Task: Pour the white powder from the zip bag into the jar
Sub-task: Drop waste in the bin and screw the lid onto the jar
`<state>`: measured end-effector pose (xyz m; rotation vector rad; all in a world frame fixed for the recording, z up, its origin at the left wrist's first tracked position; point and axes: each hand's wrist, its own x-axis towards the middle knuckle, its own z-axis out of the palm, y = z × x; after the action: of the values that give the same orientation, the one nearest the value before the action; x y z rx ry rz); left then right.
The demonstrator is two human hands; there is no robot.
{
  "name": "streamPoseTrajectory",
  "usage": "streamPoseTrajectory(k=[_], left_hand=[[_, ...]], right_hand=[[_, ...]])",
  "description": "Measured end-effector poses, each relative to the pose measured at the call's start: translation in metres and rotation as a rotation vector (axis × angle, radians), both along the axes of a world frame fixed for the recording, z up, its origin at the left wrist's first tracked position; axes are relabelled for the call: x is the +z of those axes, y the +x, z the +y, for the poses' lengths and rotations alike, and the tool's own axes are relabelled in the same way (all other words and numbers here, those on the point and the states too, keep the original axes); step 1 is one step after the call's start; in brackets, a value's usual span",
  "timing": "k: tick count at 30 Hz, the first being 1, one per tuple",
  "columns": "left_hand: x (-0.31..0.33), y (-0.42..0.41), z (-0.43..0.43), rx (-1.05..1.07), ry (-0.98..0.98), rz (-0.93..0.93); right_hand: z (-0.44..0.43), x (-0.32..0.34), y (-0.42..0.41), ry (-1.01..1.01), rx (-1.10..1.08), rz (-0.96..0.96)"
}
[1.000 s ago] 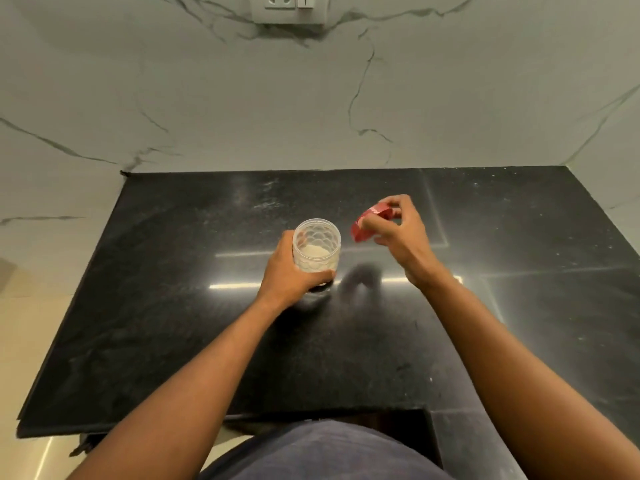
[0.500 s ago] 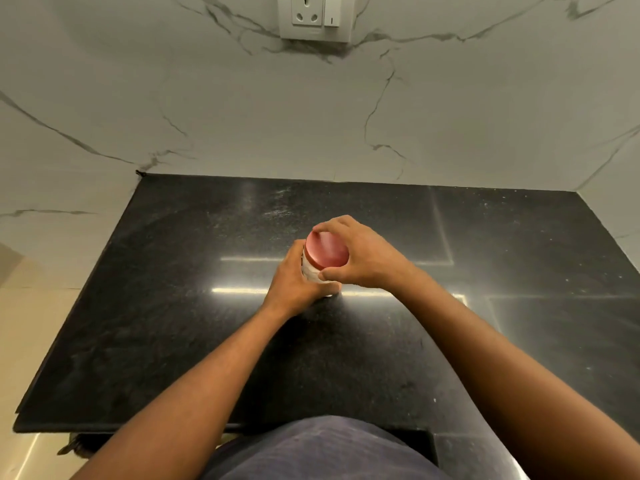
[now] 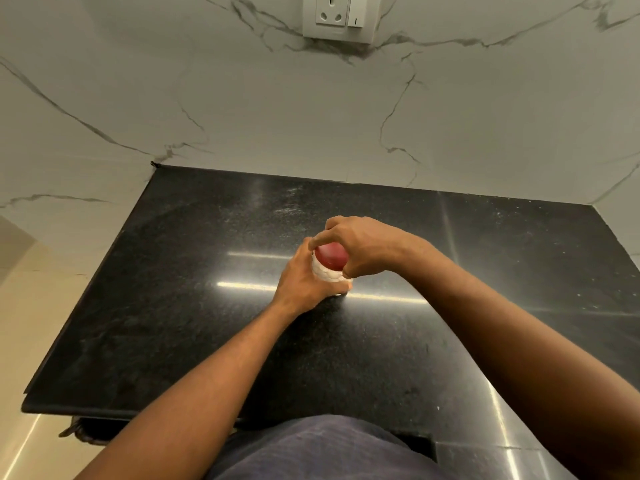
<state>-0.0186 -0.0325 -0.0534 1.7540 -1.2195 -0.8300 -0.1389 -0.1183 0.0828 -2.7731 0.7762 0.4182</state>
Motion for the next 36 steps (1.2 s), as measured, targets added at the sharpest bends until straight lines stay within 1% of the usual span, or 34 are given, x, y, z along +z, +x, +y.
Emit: streamPoseTrajectory(k=[4,10,13,16,21,24,27,29,31,36], left_hand=[[-0.001,0.002,-0.001,-0.019,-0.003,-0.011],[-0.002,0.004,-0.002,-0.056,-0.001,0.016],[-0.002,0.007,-0.004,-0.082,0.009,0.038],[0.0,0.009,-0.007,-0.119,0.049,0.064],[0.001,0.01,-0.007,-0.135,0.08,0.047],[-0.002,0.013,-0.008,-0.143,0.102,0.057],[-0.001,0.017,-0.011,-0.183,0.129,0.061],[0.001,0.018,-0.012,-0.198,0.132,0.051],[0.0,0.019,-0.013,-0.208,0.127,0.042],[-0.003,0.019,-0.013,-0.209,0.142,0.051]], right_hand=[[-0.001,0.004,0.001,0.038,0.067,0.019],[-0.005,0.002,0.0,0.018,0.151,0.039],[-0.008,0.002,0.001,0.004,0.143,0.043],[-0.012,0.0,0.001,-0.048,0.07,-0.006],[-0.014,-0.002,0.006,-0.111,0.036,-0.03],[-0.011,0.0,0.003,-0.091,0.056,-0.025],[-0.009,0.008,-0.005,-0.052,0.159,-0.011],[-0.01,0.013,-0.009,-0.041,0.21,-0.039],[-0.01,0.018,-0.01,-0.052,0.198,-0.056],[-0.009,0.012,-0.009,-0.069,0.143,-0.023]])
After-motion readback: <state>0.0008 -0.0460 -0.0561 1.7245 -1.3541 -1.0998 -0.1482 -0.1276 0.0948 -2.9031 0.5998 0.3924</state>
